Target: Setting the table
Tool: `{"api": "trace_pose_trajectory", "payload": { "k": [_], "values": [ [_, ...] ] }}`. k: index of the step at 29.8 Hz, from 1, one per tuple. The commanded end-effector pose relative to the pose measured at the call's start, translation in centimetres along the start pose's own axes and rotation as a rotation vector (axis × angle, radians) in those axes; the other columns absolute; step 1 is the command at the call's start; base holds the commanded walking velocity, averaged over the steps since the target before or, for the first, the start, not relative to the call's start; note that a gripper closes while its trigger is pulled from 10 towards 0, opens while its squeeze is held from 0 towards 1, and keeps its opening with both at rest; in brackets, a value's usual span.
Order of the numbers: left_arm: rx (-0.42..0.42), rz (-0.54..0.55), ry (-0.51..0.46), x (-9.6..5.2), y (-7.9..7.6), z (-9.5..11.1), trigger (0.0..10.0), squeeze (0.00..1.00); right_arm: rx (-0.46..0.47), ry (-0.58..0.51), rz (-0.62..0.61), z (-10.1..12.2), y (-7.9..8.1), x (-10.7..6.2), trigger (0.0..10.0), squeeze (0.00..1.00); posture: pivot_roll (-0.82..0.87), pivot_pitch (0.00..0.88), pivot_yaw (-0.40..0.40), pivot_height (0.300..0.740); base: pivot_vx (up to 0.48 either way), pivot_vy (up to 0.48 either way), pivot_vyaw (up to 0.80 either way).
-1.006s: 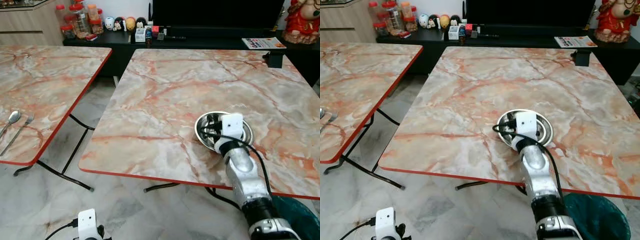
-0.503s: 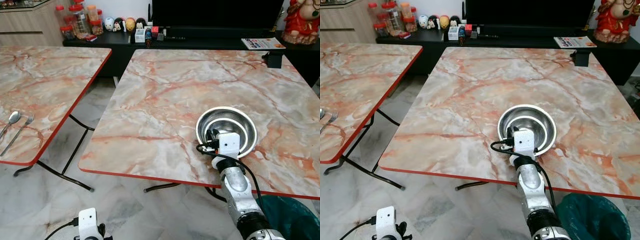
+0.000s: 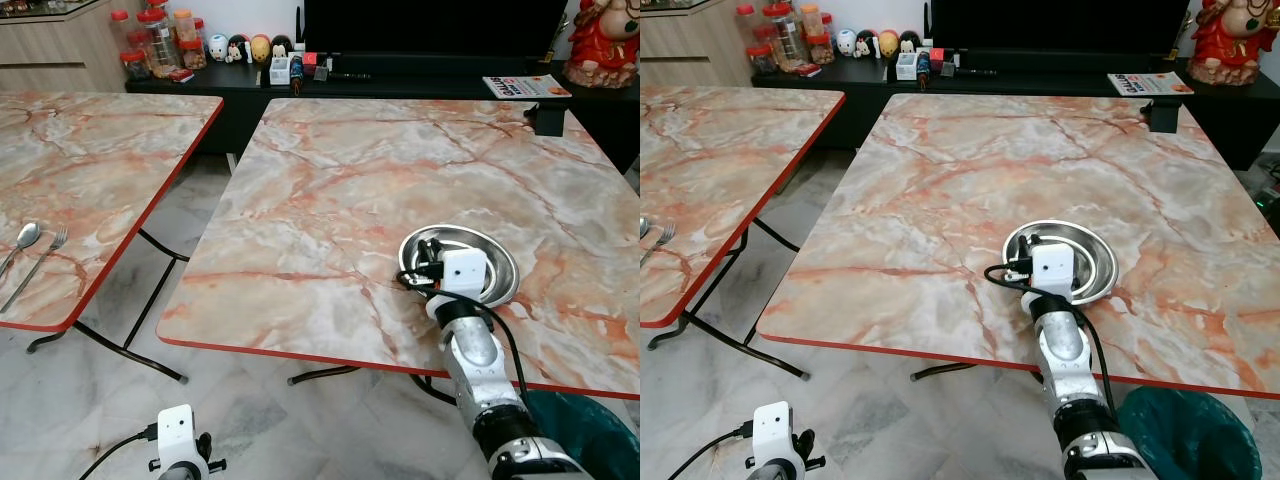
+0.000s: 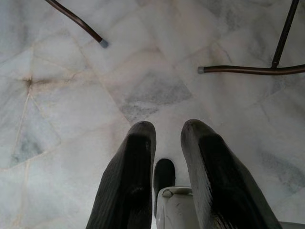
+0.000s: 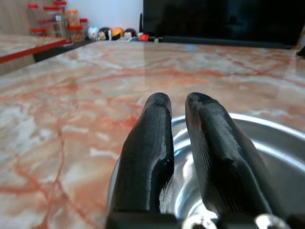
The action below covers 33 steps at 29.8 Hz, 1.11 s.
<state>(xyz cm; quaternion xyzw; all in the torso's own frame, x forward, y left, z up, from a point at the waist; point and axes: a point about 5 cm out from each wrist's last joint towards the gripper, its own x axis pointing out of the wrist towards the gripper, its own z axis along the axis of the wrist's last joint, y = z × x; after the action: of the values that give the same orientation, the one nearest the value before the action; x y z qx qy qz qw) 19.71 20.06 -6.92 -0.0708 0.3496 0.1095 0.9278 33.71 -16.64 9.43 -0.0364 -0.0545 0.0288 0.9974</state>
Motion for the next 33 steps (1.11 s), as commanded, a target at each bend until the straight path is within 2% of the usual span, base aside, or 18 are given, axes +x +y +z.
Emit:
{"api": "trace_pose_trajectory", "payload": {
  "k": [1,6,8,12,14,33],
  "values": [
    [-0.004,-0.002,-0.009,0.0,0.1,0.1,10.0,0.0,0.014,-0.066,-0.022,1.5,-0.5,0.8,10.0,0.0,0.01,0.024,0.047,0.74,0.0,0.0,0.0],
    [-0.003,-0.006,-0.007,0.0,0.1,0.0,10.0,0.0,0.016,-0.119,-0.023,2.8,-0.6,1.4,10.0,0.0,0.01,0.023,0.047,0.74,0.0,0.0,0.0],
    [-0.001,-0.007,0.0,-0.1,0.1,-0.2,10.0,0.0,0.033,-0.144,-0.005,3.3,-0.1,1.6,10.0,0.0,0.01,0.02,0.048,0.74,0.0,0.0,0.0],
    [0.0,-0.008,0.001,-0.1,0.1,-0.2,10.0,0.0,0.036,-0.148,0.0,3.4,0.0,1.6,10.0,0.0,0.01,0.02,0.048,0.74,0.0,0.0,0.0],
    [-0.006,-0.008,0.009,-0.1,0.1,-0.4,10.0,0.0,0.046,-0.114,0.005,2.5,0.5,1.2,10.0,0.0,0.02,0.014,0.048,0.74,0.0,0.0,0.0],
    [-0.023,0.0,0.011,-0.2,0.4,-0.4,10.0,0.0,0.083,-0.102,0.055,1.8,2.7,0.3,10.0,0.0,0.02,0.01,0.047,0.74,0.0,0.35,0.0]
  ]
}}
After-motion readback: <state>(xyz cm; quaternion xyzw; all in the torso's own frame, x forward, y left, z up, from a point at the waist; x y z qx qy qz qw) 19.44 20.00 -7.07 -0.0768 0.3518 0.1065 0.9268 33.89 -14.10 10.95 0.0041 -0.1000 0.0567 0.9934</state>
